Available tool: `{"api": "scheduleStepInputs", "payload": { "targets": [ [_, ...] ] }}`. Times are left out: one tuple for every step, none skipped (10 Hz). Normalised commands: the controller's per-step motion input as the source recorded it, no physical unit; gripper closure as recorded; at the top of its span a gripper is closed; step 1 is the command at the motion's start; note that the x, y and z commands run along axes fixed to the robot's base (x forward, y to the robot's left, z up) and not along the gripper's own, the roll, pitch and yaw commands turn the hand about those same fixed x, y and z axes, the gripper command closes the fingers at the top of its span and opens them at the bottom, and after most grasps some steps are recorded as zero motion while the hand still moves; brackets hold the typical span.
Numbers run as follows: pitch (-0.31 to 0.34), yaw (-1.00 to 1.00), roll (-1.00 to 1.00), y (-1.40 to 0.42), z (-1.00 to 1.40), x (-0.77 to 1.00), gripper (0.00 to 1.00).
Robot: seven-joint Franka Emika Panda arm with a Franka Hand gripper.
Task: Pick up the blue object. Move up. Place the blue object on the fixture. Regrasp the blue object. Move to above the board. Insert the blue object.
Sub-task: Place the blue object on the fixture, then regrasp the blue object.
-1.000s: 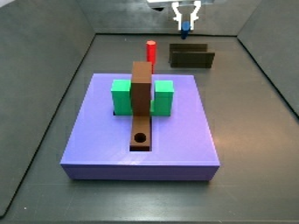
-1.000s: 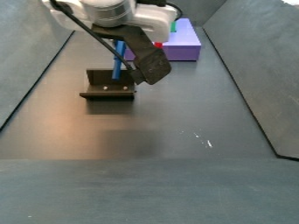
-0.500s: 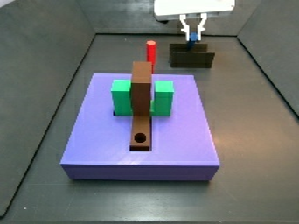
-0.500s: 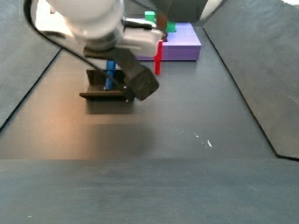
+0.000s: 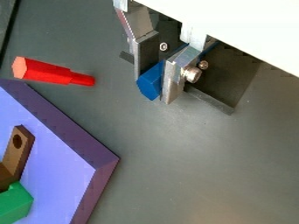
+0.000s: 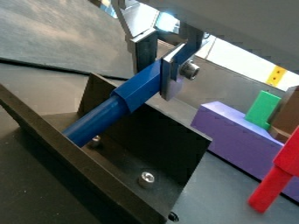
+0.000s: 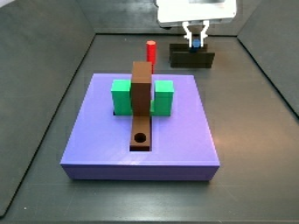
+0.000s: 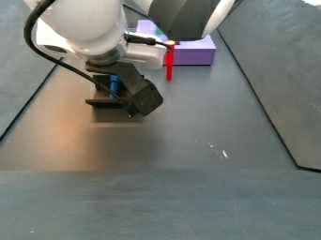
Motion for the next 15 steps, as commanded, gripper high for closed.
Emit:
{"api": "scheduleStepInputs", "payload": {
  "targets": [
    [0.0,-0.09,0.17,0.02,-0.18,0.0,1.0],
    [0.0,-0.07,0.07,0.03,-0.08,0.0,1.0],
    [0.0,-0.04,0.05,0.03,-0.13,0.0,1.0],
    [0.0,0.0,0.06,0.0,-0.02,0.0,1.0],
    [0.0,0.0,0.0,0.0,0.0,0.0,1.0],
    [0.0,0.0,0.0,0.0,0.0,0.0,0.0],
    [-0.06,0.04,0.18,0.0,0.61,0.0,0.0],
    [-0.069,0.09,0.36,0.0,0.66,0.13,0.0],
    [0.0,0.17,0.51,-0.03,0.58,0.41,0.0],
    [-0.014,0.22,0.74,-0.07,0.52,0.37,0.0],
    [-0.066,0.29,1.0,-0.06,0.49,0.31,0.0],
    [-0.086,0.31,1.0,-0.06,0.33,0.27,0.0],
    [-0.086,0.31,1.0,-0.02,0.21,0.23,0.0],
    [-0.097,0.29,1.0,0.0,0.09,0.2,0.0],
    [-0.06,0.28,1.0,0.0,0.05,0.17,0.0]
  ]
}}
